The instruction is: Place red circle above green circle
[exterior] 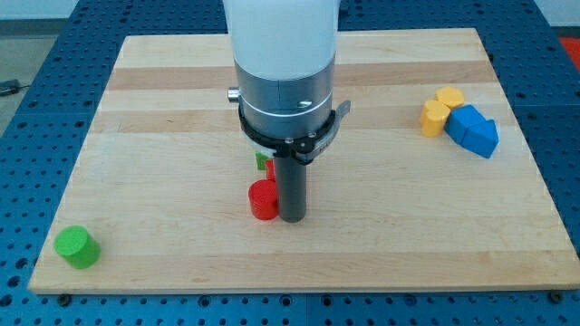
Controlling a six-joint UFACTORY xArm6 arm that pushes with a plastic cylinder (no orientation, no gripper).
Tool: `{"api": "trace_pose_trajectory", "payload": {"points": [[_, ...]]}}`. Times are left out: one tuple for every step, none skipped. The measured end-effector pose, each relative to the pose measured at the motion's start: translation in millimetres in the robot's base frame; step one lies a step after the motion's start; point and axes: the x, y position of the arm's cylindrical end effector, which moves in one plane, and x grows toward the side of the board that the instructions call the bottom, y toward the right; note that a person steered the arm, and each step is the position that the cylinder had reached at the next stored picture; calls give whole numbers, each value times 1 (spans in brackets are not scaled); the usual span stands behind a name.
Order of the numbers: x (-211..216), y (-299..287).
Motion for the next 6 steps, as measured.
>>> {"api": "trace_pose_trajectory", "payload": {"points": [[-15, -8], [-15, -42], [-22, -78], [-27, -109], [-27, -137], [-27, -169]]}}
